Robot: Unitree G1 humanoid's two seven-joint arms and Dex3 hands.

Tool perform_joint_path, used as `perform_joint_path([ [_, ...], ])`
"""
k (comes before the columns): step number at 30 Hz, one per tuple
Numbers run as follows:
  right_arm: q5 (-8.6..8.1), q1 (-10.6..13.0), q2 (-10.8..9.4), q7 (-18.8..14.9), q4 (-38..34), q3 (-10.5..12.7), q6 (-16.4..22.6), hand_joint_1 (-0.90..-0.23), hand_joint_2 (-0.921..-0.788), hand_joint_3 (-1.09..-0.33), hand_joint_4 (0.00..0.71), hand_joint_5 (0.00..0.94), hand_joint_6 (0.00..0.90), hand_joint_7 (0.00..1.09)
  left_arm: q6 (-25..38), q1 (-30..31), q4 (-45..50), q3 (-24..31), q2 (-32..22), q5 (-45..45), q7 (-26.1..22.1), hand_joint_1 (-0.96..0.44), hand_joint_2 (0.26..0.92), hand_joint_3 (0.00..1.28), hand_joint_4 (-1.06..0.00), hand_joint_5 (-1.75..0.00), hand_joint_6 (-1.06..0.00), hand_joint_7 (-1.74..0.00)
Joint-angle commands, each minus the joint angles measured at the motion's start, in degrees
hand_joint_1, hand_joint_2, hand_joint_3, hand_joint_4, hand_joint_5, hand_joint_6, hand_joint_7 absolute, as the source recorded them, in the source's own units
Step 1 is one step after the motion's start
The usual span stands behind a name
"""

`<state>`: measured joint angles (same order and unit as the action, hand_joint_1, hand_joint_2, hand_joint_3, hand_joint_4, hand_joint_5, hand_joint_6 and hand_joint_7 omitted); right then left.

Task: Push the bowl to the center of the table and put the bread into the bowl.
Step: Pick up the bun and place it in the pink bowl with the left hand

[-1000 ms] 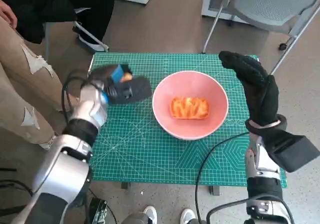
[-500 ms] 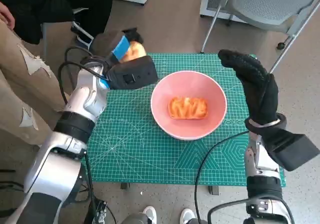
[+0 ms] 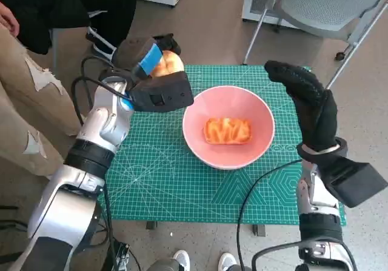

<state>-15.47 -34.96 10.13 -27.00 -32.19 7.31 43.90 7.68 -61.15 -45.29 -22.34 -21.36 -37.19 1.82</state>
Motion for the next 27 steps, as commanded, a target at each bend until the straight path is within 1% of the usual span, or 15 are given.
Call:
perform_joint_path([
  [1, 0.59, 0.7, 0.1, -0.1, -0.4, 0.0, -0.1, -0.673, -0.921, -0.787, 0.208, 0.002, -0.001, 0.5, 1.7, 1.0, 3.7, -0.7, 2.5, -0.1, -1.9, 0.0, 0.859, 0.09, -0.84, -1.07, -0.7, -1.04],
  [4, 0.62, 0.8, 0.1, -0.1, -0.3, 0.0, -0.1, -0.672, -0.921, -0.787, 0.208, 0.002, -0.001, 0.5, 2.3, 1.5, 5.6, -1.4, 3.7, -0.4, -3.2, 0.0, 0.864, 0.09, -0.82, -1.1, -0.7, -1.02],
  [9, 0.8, 0.9, 0.0, 0.1, -0.3, -0.1, 0.1, -0.672, -0.921, -0.787, 0.213, 0.004, -0.001, 0.5, 1.3, 1.9, 6.9, -2.8, 5.7, -0.5, -4.4, 0.0, 0.872, 0.08, -0.79, -1.17, -0.72, -0.97],
  [16, 0.67, 1.0, 0.2, 0.0, -0.3, 0.1, 0.1, -0.671, -0.921, -0.787, 0.216, 0.005, -0.001, 0.5, -1.6, 1.3, 4.2, -5.5, 8.9, -1.5, -4.2, 0.0, 0.872, 0.09, -0.77, -1.22, -0.73, -0.93],
  [19, 0.62, 1.2, 0.2, 0.0, -0.1, 0.1, 0.0, -0.671, -0.921, -0.787, 0.216, 0.005, -0.001, 0.5, -2.5, 0.9, 3.0, -6.2, 9.8, -1.8, -4.3, 0.0, 0.876, 0.1, -0.74, -1.26, -0.72, -0.94],
  [20, 0.6, 1.3, 0.2, 0.0, -0.1, 0.1, 0.1, -0.67, -0.921, -0.786, 0.216, 0.005, -0.001, 0.5, -2.9, 0.7, 2.3, -6.6, 10.1, -1.9, -4.4, 0.0, 0.863, 0.13, -0.73, -1.27, -0.71, -0.95],
  [22, 0.55, 1.4, 0.3, -0.1, 0.0, 0.1, 0.1, -0.67, -0.921, -0.786, 0.216, 0.005, -0.001, 0.5, -3.7, 0.2, 0.9, -7.2, 10.6, -2.1, -4.5, 0.0, 0.77, 0.34, -0.69, -1.34, -0.67, -1.03],
  [23, 0.53, 1.5, 0.3, -0.1, 0.0, 0.2, 0.1, -0.67, -0.921, -0.786, 0.216, 0.005, -0.001, 0.5, -4.1, 0.0, 0.3, -7.3, 10.8, -2.1, -4.5, 0.0, 0.749, 0.39, -0.67, -1.37, -0.65, -1.06],
  [26, 0.56, 1.7, 0.4, 0.0, 0.2, 0.2, 0.1, -0.67, -0.921, -0.786, 0.217, 0.005, -0.001, 0.51, -5.2, -0.7, -1.9, -7.7, 11.3, -2.2, -4.3, 0.0, 0.725, 0.46, -0.64, -1.4, -0.62, -1.1],
  [27, 0.57, 1.7, 0.4, 0.0, 0.3, 0.3, 0.1, -0.67, -0.921, -0.786, 0.217, 0.005, -0.001, 0.51, -5.4, -0.9, -2.6, -7.8, 11.4, -2.2, -4.2, 0.0, 0.731, 0.45, -0.64, -1.4, -0.61, -1.11],
])
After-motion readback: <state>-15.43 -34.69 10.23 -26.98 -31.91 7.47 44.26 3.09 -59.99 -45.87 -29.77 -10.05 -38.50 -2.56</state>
